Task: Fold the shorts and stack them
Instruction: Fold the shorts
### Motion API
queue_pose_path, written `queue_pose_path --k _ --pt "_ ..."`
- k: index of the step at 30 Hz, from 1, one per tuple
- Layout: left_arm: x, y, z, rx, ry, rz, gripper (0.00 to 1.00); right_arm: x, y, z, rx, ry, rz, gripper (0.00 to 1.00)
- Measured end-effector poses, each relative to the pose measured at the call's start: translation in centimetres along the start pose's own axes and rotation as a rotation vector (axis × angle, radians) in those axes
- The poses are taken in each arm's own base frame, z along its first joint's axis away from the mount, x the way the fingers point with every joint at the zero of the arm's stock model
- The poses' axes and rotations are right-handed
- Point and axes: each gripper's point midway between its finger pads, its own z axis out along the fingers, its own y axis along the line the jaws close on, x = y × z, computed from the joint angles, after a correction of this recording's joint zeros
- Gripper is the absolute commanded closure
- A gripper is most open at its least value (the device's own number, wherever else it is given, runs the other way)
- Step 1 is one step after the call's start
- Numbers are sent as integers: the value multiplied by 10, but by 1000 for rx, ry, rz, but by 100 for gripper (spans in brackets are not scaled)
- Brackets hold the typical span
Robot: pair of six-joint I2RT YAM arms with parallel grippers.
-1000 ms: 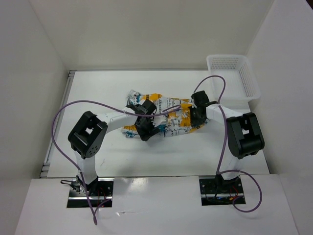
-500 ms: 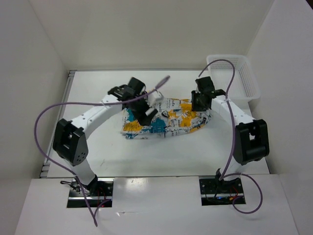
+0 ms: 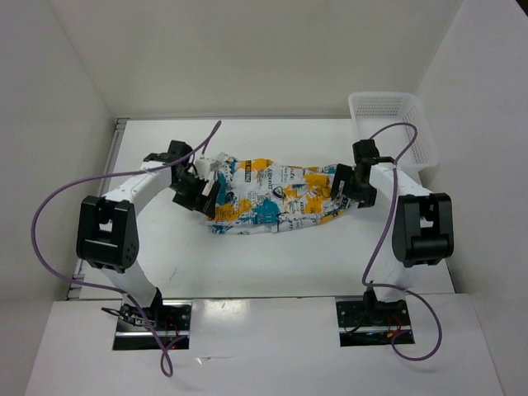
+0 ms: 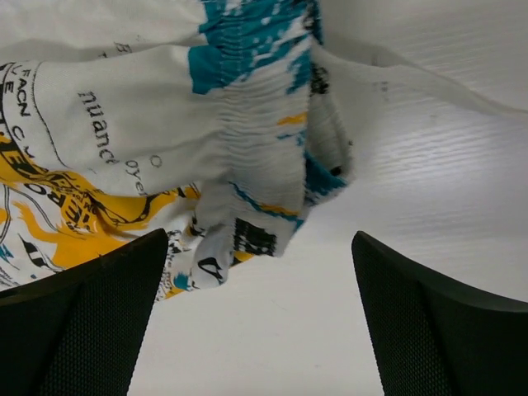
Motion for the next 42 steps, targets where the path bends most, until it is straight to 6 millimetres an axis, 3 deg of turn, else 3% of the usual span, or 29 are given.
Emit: queue_pose_path --k 2,5,6,9,10,12,13,16,23,30,35,42 --pt "14 -9 7 49 42 -17 1 4 5 8 -25 27 6 2" --pt "30 -18 20 121 99 -45 1 7 13 22 -63 55 17 15" --pt "35 -21 25 143 118 -57 1 8 15 26 -72 60 21 30" --pt "45 -25 38 192 167 -88 1 9 16 36 -76 70 23 52" --pt "47 -27 40 210 180 -105 1 9 15 37 -76 68 18 65" --pt "45 -32 40 236 178 -125 1 10 16 39 -81 65 9 75" --pt "45 -33 41 248 178 -131 1 10 16 40 -86 65 9 86" --pt "41 -38 42 282 175 -140 1 14 20 41 -117 60 6 98" --pt "34 -47 22 388 115 -161 1 44 17 29 -147 97 22 100" --pt "33 -10 8 280 79 -252 1 48 20 27 -161 111 46 100" --pt "18 22 -7 242 14 -322 1 52 27 20 -197 127 88 100" --pt "20 31 27 284 89 -395 1 57 31 19 -216 146 121 100"
